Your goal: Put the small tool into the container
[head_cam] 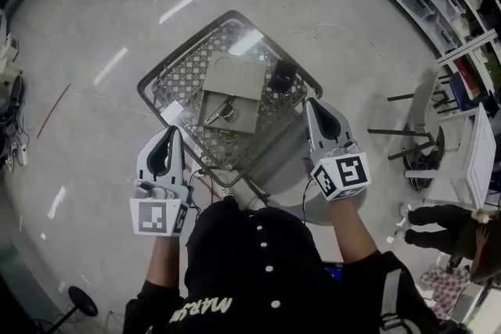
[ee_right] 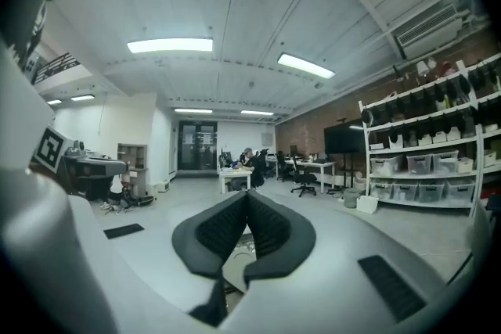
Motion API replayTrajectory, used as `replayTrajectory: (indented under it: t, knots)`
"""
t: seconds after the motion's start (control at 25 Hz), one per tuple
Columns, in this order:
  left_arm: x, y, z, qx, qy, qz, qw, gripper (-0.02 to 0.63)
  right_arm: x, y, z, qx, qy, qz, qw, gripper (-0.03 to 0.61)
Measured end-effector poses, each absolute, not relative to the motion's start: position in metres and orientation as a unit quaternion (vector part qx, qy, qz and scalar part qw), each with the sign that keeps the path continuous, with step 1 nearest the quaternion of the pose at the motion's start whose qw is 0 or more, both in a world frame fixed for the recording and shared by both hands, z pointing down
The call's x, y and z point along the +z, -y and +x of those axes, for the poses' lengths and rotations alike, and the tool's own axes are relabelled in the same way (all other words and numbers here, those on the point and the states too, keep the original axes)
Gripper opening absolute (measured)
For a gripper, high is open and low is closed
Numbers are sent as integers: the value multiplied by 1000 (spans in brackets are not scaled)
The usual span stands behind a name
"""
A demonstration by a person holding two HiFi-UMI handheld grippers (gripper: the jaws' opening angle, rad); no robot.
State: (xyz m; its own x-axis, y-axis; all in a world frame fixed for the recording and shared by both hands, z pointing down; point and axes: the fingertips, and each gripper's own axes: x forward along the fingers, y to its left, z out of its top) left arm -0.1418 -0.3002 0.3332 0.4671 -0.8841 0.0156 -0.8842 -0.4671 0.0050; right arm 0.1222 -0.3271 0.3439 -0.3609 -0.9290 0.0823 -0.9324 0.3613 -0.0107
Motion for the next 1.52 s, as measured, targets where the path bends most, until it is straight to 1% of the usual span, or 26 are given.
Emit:
replayTrajectory:
  t: [0.24,0.4,0.64,0.92,1.52]
  knots:
    - [313,295,-143,-13,521,853,-15,32,311,300,157,-6,797,604,-29,12]
    - [311,285,-148,-11,525,851,-20,32,315,283,174,11,783,620,-54,12]
    - [308,275,-159,-7,535,844,-35,32,313,263,182,3,776,626,-77,12]
    - [298,278,-168,-8,539,842,-34,32,303,266,171,-9,778,624,-67,12]
    - [310,271,-173,-7,554,832,-24,32,307,268,173,-12,782,621,-55,12]
